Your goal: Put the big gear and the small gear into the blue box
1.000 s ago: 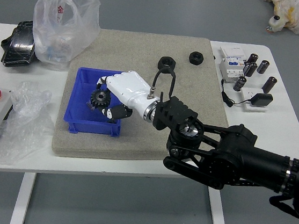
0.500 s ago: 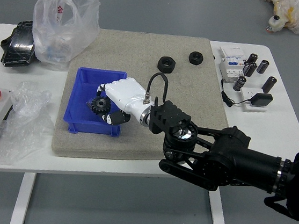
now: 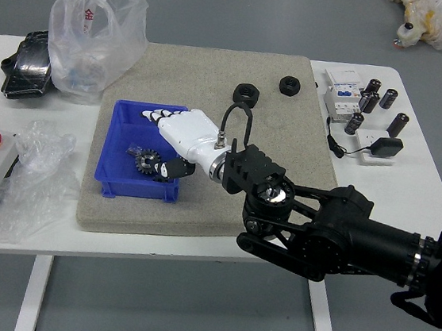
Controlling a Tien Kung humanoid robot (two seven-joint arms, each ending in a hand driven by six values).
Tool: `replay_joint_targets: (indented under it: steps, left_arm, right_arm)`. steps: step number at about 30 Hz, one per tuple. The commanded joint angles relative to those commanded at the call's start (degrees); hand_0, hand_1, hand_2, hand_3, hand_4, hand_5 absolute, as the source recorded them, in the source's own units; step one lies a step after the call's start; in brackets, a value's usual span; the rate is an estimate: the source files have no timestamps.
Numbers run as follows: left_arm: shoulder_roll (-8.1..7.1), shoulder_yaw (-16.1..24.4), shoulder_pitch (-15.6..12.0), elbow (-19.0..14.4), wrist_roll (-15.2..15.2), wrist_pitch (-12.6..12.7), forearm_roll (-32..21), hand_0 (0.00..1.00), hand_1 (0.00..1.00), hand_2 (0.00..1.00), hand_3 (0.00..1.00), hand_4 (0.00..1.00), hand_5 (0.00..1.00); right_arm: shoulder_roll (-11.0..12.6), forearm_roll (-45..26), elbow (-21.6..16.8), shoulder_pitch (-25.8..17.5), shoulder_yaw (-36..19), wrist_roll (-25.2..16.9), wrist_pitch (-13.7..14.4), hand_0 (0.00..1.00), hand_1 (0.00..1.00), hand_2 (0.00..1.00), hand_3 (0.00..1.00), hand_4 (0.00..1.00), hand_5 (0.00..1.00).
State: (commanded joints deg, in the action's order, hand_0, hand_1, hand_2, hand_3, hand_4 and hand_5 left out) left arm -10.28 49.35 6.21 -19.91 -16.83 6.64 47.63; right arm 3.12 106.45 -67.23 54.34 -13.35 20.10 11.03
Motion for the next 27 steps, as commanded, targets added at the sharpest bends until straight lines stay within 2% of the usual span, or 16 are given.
replay_joint_targets:
  steps: [3, 4, 6, 9, 10, 16, 17, 21, 22, 23, 27]
  left_arm:
    - [0.02, -0.1, 0.0, 0.0, 0.1, 0.0, -0.1, 0.625, 0.449, 0.494, 0.643, 0.633, 0.284]
    - [0.02, -0.1, 0.0, 0.0, 0.1, 0.0, -0.2, 0.625, 0.448, 0.494, 0.643, 0.633, 0.284]
    - [0.04, -0.2, 0.0, 0.0, 0.2, 0.1, -0.3, 0.625, 0.448, 0.494, 0.643, 0.633, 0.284]
    - [0.07, -0.4, 0.1, 0.1, 0.3, 0.1, -0.5, 0.625, 0.448, 0.494, 0.643, 0.633, 0.284]
    - [0.10, -0.5, 0.1, 0.1, 0.3, 0.1, -0.7, 0.626, 0.449, 0.495, 0.643, 0.633, 0.284]
    - [-0.03, -0.5, -0.1, 0.1, 0.4, 0.1, -0.8, 0.626, 0.449, 0.495, 0.643, 0.633, 0.284]
    - [-0.07, -0.5, 0.0, 0.1, 0.4, 0.1, -0.7, 0.626, 0.450, 0.495, 0.643, 0.633, 0.284]
    - [-0.19, -0.7, 0.3, 0.2, 0.7, 0.1, -0.7, 0.626, 0.450, 0.495, 0.643, 0.633, 0.284]
    - [-0.20, -0.7, 0.4, 0.3, 0.8, 0.1, -0.8, 0.626, 0.450, 0.495, 0.643, 0.633, 0.284]
    - [-0.22, -0.8, 0.5, 0.3, 0.9, 0.0, -0.8, 0.625, 0.450, 0.496, 0.643, 0.633, 0.285]
    - [-0.30, -1.0, 0.3, 0.4, 1.1, 0.0, -0.9, 0.625, 0.450, 0.496, 0.643, 0.633, 0.285]
  right_arm:
    - [0.9, -0.1, -0.8, -0.7, -2.0, -0.6, 1.2, 0.442, 0.759, 0.901, 0.949, 0.793, 0.280]
    - [1.4, -0.4, -1.2, -1.1, -3.2, -0.8, 1.7, 0.425, 0.735, 0.858, 0.898, 0.785, 0.285]
    - [2.8, -1.8, -2.3, -2.3, -5.8, -1.5, 2.8, 0.425, 0.735, 0.858, 0.898, 0.785, 0.285]
    - [5.8, -5.0, -4.5, -5.0, -10.2, -3.1, 4.8, 0.425, 0.735, 0.858, 0.898, 0.785, 0.285]
    - [7.1, -6.4, -5.5, -6.5, -12.2, -4.3, 6.0, 0.432, 0.707, 0.811, 0.841, 0.763, 0.285]
    - [12.7, -14.3, -8.8, -13.8, -23.4, -11.2, 9.8, 0.432, 0.707, 0.811, 0.841, 0.763, 0.285]
    - [13.3, -16.0, -9.1, -15.1, -25.2, -12.5, 9.9, 0.440, 0.686, 0.780, 0.797, 0.741, 0.300]
    - [15.7, -23.7, -10.6, -20.9, -33.2, -18.6, 9.5, 0.440, 0.686, 0.780, 0.797, 0.741, 0.300]
    - [16.0, -25.0, -10.9, -22.0, -34.6, -19.7, 9.3, 0.440, 0.686, 0.780, 0.797, 0.741, 0.300]
    - [16.4, -26.9, -11.3, -23.6, -36.5, -21.2, 9.0, 0.484, 0.697, 0.753, 0.748, 0.743, 0.339]
    - [17.3, -33.1, -12.5, -29.8, -43.0, -26.5, 7.8, 0.484, 0.697, 0.753, 0.748, 0.743, 0.339]
